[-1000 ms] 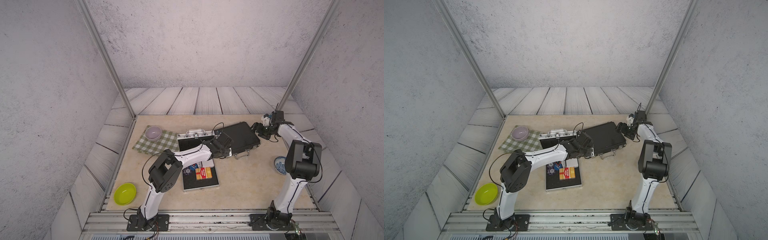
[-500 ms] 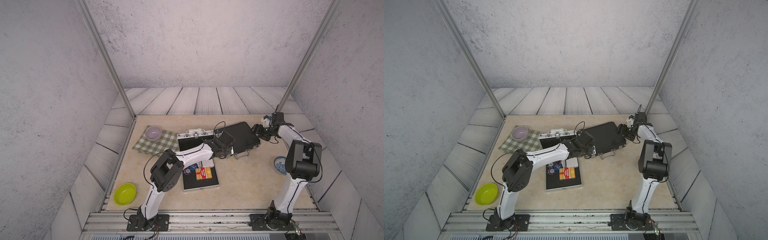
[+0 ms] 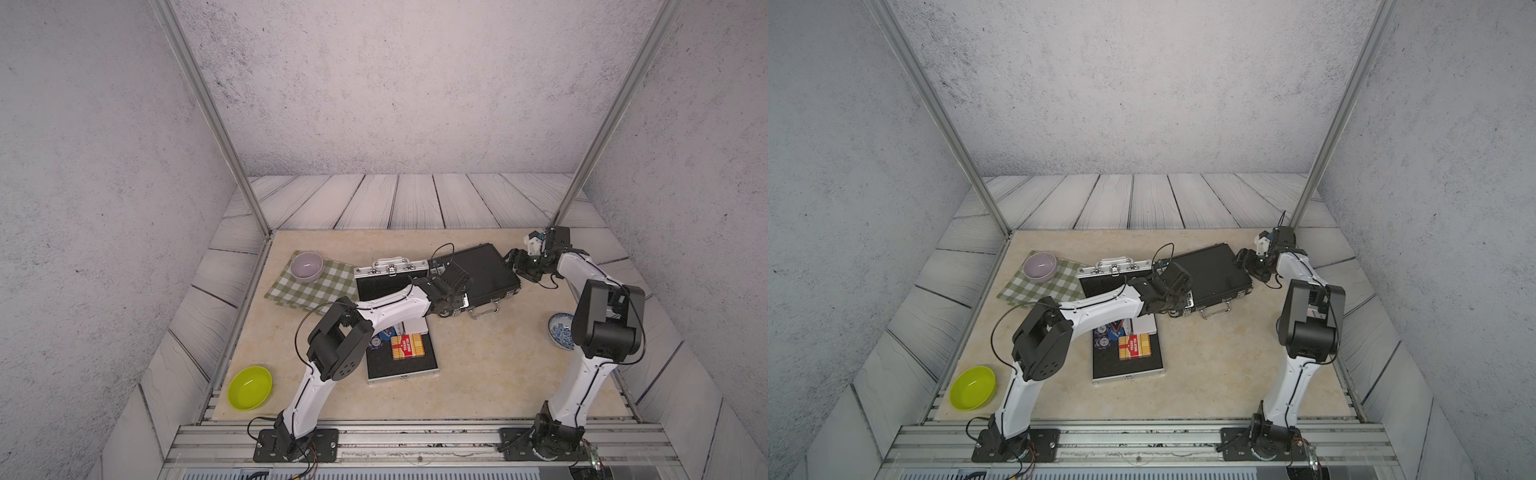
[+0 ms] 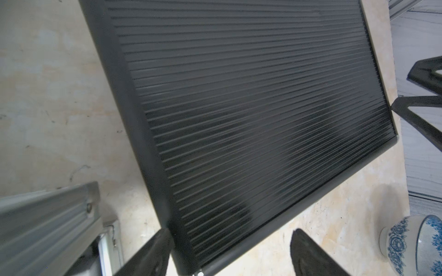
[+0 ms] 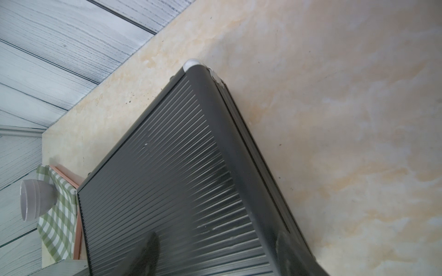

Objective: Open the poker set cases
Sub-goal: Move the poker set case to the center of the board.

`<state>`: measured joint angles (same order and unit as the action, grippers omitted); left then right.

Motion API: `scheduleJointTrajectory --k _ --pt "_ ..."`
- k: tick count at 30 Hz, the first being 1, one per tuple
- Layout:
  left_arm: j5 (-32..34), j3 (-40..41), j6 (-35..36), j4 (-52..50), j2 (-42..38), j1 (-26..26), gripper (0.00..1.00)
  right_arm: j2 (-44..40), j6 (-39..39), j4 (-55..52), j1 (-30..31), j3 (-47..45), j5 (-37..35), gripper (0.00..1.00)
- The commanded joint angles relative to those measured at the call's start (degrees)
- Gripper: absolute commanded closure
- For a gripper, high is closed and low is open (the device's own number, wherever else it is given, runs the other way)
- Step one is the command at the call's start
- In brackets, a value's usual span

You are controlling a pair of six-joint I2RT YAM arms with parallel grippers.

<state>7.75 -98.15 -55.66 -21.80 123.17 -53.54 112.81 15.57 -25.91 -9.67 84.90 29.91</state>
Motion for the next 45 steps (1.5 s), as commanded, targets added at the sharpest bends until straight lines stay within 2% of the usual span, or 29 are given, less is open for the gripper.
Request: scheduleJointTrajectory --k 1,6,13,26,31,36,45 --pt "-2.8 -0.5 -1.4 -0.9 3.8 -0.6 0.19 1.7 0.3 -3.8 0.4 -2.0 0.8 0.19" --pt "-2.3 -0.5 -1.2 -1.2 3.3 -0.6 0.18 2.3 0.8 -3.2 0.3 -1.9 0.3 0.15" --pt "-0.8 -1.3 -0.3 -1.2 3.7 -0.6 0.17 4.0 0.5 -4.5 0.4 0.8 0.7 0.16" --pt "-0.3 -4.8 -3.0 -4.0 7.6 -0.5 0.18 4.5 0.2 -4.8 0.4 -0.3 1.1 0.19" --pt "-1.3 -4.8 -0.9 -1.4 8.3 -0.6 0.20 4.6 0.1 -4.9 0.5 -1.3 2.1 0.19" --pt "-3.1 -5.0 2.9 0.6 8.7 -0.5 0.22 3.9 -0.3 -5.1 0.6 -2.7 3.2 0.25" --pt "-6.1 -4.5 9.2 1.5 7.3 -0.6 0.25 -2.7 0.8 -2.9 0.7 -10.9 4.6 0.31"
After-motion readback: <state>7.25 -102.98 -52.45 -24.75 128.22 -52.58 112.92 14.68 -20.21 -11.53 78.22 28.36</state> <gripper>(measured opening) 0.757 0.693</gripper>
